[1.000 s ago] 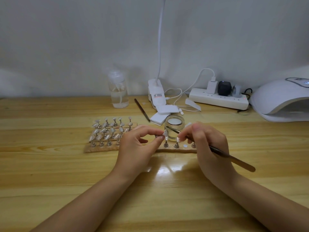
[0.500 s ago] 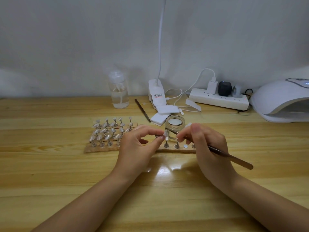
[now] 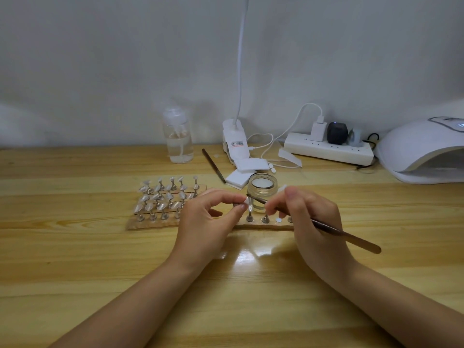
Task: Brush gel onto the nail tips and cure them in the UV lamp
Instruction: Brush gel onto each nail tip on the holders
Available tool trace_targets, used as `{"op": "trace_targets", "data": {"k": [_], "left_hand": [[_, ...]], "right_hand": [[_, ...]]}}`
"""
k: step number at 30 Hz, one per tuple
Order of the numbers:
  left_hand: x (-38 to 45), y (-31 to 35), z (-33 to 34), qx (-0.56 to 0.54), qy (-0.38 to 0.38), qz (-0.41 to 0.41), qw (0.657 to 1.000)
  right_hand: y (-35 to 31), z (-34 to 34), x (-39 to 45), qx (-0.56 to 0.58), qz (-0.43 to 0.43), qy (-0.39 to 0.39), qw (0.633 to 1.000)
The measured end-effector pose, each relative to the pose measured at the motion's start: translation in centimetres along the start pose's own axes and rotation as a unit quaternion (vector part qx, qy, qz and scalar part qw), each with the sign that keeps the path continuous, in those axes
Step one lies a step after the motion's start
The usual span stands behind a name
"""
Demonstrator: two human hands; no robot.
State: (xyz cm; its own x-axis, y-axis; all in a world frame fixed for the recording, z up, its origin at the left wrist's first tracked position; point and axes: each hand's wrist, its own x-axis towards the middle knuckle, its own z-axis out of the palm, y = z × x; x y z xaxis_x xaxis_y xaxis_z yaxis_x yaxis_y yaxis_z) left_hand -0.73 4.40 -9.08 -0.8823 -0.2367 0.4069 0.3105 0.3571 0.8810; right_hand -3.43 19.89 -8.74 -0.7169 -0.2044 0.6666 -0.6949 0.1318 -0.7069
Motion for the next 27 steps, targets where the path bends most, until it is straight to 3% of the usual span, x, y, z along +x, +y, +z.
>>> {"op": "trace_targets", "data": {"k": [8,13,21,27], "left_hand": [[-0.05,0.19,0.00,-0.003,0.002,0.000,1.000],[-0.08,0.26,0.02,0.002,0.001,0.001,1.000],[-0.10,0.29,0.02,0.001,0.004,-0.002,1.000],[-0.15,0.38,-0.02,0.005,0.004,-0.003,1.000]], "right_hand": [[-0.30,-0.08,-0.14,0.042,-0.041,0.010,0.998],[0.00,-0.12,0.03,-0.004,-0.004,0.014,1.000],[-0.26,0.03,-0.24,0.059,-0.022,0.007,0.998],[0.11,-0.09,-0.08,0.040,0.021,0.015,0.999]]}}
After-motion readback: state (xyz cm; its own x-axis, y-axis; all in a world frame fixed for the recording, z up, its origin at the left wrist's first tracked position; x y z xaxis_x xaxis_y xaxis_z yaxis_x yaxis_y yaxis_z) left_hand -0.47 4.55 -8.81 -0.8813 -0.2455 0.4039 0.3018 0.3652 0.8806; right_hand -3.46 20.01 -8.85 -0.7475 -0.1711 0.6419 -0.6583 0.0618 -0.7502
